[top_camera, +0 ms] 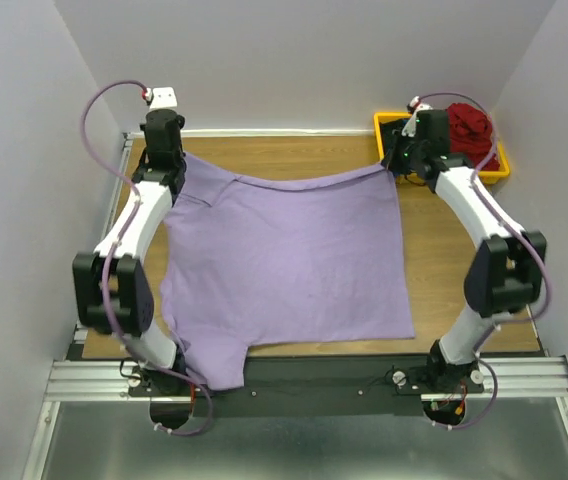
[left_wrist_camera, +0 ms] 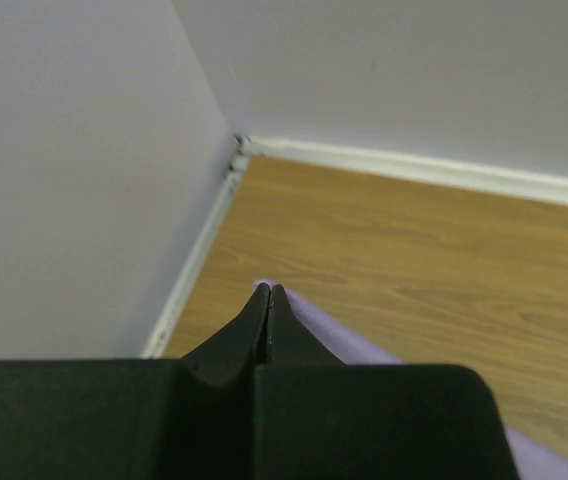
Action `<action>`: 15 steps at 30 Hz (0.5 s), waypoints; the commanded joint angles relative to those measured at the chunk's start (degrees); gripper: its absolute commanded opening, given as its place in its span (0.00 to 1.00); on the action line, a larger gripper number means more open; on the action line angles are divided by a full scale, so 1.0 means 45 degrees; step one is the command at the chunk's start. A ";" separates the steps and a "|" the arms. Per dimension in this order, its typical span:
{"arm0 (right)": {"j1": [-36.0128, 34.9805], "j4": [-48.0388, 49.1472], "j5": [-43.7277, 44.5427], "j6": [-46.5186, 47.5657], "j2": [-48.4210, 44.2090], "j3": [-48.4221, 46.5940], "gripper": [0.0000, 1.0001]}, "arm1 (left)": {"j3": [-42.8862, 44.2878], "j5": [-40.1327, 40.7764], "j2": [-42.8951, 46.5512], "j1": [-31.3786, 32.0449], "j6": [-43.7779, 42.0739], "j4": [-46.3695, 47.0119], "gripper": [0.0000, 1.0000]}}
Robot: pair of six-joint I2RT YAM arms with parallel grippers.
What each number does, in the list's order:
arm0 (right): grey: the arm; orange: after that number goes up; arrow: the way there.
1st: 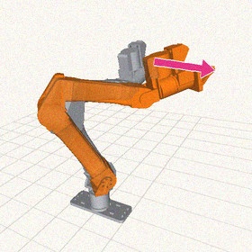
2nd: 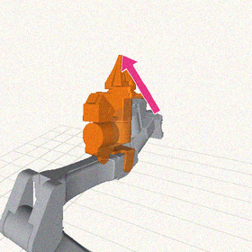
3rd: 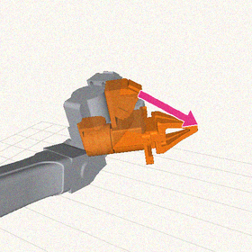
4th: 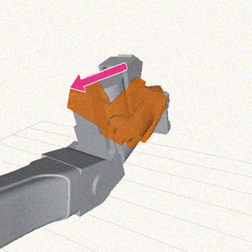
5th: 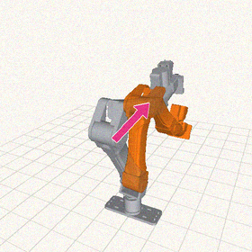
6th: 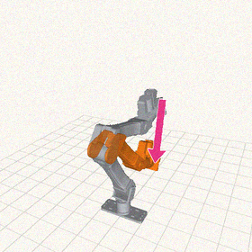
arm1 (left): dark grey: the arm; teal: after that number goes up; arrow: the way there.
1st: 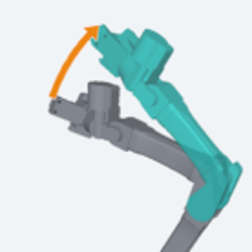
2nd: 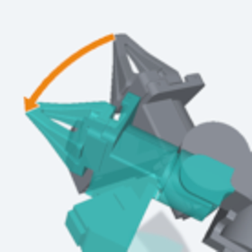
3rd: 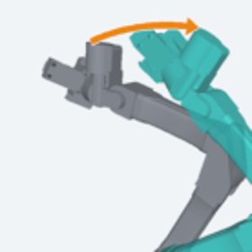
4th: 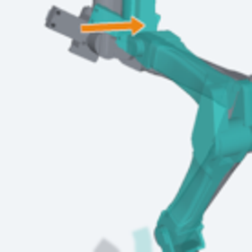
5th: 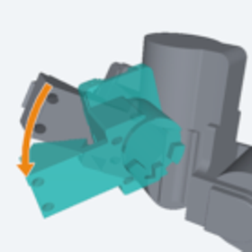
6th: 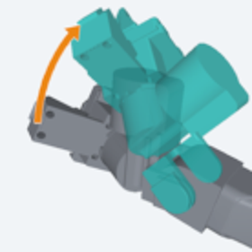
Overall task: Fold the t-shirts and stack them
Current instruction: Flatten the tshirt out, then fold the tshirt
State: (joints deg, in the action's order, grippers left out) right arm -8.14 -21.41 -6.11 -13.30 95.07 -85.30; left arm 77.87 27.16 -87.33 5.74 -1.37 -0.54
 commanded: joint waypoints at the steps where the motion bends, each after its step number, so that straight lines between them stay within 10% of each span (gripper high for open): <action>1: 0.0091 0.1475 0.0420 -0.0072 0.2014 -0.0515 0.01 | 0.1031 -0.1794 -0.2261 -0.0785 0.2272 -0.0869 0.00; 15: 0.0188 0.1613 0.0557 0.0143 0.4773 -0.1065 0.01 | 0.2169 -0.4198 -0.4617 -0.2114 0.3330 -0.2673 0.00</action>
State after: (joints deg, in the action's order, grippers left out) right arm -7.77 -16.27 -5.19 -13.39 116.05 -88.14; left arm 85.93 11.64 -110.83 -3.07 11.68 -11.55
